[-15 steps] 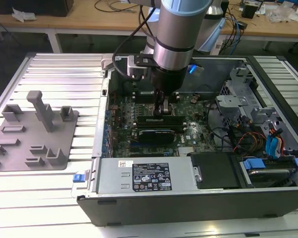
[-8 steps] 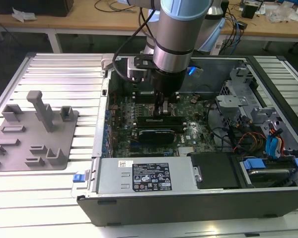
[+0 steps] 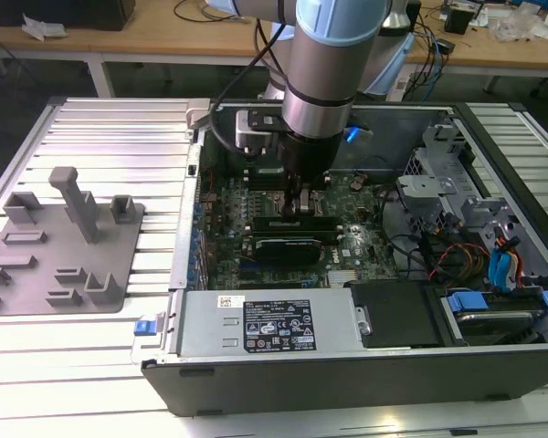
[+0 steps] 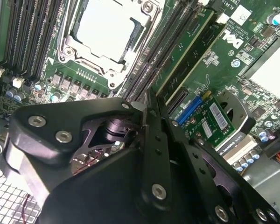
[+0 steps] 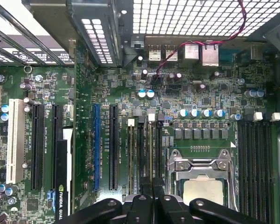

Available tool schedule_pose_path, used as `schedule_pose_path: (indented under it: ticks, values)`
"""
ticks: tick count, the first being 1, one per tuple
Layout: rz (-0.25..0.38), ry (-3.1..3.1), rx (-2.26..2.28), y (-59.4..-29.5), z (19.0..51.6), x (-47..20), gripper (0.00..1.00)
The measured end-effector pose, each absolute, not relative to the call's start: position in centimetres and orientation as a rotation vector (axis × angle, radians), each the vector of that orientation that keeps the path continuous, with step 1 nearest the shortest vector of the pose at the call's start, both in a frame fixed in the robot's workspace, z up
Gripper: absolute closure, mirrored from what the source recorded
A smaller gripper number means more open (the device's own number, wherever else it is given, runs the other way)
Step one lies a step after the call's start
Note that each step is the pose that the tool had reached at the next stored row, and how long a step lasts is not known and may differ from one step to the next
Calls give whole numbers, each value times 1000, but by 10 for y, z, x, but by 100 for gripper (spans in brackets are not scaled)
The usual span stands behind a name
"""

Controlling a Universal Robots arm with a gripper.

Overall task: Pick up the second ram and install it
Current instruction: 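Insert the second ram into the second slot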

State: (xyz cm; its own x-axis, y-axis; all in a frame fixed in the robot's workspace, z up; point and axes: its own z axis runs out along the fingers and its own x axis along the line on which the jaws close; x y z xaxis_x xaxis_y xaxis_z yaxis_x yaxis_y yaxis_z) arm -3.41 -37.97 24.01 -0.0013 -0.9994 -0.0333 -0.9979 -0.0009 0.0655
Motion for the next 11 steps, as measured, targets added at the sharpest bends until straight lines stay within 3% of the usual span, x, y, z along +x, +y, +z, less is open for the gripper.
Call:
schedule_pose_path:
  ticks: [11]
  values:
    - [-114,-2206,2206,-380,238,-34,91]
